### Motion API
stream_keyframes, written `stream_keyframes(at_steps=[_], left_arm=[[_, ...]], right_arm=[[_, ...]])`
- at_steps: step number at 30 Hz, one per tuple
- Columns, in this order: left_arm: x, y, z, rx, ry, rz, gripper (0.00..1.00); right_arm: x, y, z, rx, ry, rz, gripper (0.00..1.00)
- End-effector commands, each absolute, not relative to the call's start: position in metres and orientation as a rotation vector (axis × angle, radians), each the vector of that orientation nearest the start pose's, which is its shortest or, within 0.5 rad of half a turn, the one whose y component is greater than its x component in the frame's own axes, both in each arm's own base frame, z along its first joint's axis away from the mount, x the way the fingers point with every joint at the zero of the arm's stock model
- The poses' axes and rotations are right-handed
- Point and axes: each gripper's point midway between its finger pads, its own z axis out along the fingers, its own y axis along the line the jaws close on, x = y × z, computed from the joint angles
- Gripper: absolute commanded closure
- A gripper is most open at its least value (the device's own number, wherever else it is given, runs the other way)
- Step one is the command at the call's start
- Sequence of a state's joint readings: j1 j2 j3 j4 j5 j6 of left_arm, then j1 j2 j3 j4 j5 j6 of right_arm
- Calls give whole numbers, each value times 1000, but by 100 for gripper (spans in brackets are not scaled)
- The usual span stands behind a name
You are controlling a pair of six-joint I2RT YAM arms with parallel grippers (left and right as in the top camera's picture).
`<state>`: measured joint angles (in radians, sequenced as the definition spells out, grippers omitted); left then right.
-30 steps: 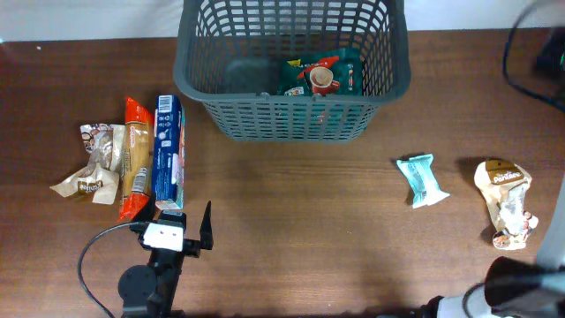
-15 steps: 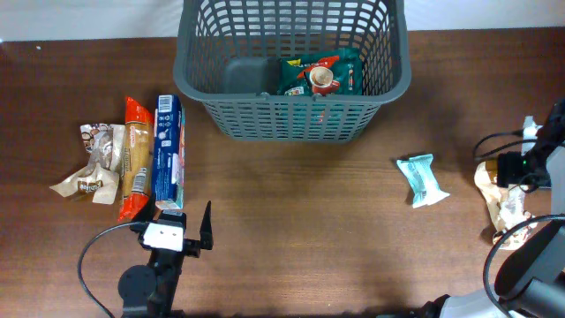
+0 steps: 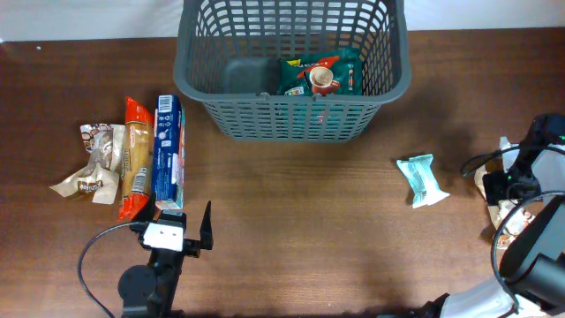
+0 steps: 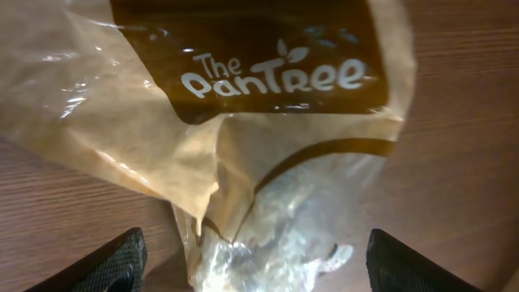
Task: Pack container
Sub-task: 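Drop the Nescafe bag into the basket and withdraw the right gripper, then grasp the brown PanTree pouch with the right gripper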
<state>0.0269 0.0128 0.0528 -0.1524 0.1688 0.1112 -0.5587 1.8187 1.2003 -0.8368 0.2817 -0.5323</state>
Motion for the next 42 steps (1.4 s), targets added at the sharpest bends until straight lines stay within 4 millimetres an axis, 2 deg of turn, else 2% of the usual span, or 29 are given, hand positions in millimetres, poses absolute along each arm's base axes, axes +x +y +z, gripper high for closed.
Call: stream_keyframes(at_steps=[1,3,5,7,8,9,12,16,23,27,29,32,34,37,40,42], left_arm=[[241,-24,159,198,1665,-48,1],[241,-24,159,198,1665,-48,1],[241,-24,159,198,1665,-48,1],[241,-24,159,198,1665,-48,1],[241,-24,159,198,1665,-48,1],[241,-24,159,198,1665,-48,1],[241,-24,159,198,1665,-48,1],[241,-24,159,198,1665,-48,1],[241,-24,159,198,1665,-48,1],[241,-24,159,198,1665,-48,1],[241,-24,159,198,1665,-48,1],[241,-24,159,198,1665,-48,1],[241,-24,159,197,1666,-46,1],[241,-23,159,196,1666,-45,1],[241,-23,159,196,1666,-45,1],[241,-23,159,196,1666,-45,1]], right_arm=[[262,-226,25,65,3201,-479,17],[263,-226,19,60,3210,-467,18],[262,-225,14,58,3223,-457,28],[262,-225,10,93,3226,-453,56],[263,-226,8,126,3220,-456,65],[263,-226,7,143,3217,-457,68],[265,-226,5,190,3207,-450,69],[270,-221,3,281,3175,-397,94],[280,-209,2,536,3093,-267,96],[313,-196,21,613,2974,-81,96],[334,-194,41,642,2910,-26,96],[377,-183,95,707,2778,86,97],[400,-173,130,681,2711,152,97],[432,-153,201,553,2600,199,96],[452,-128,276,419,2475,190,97],[461,-104,328,314,2375,180,97]])
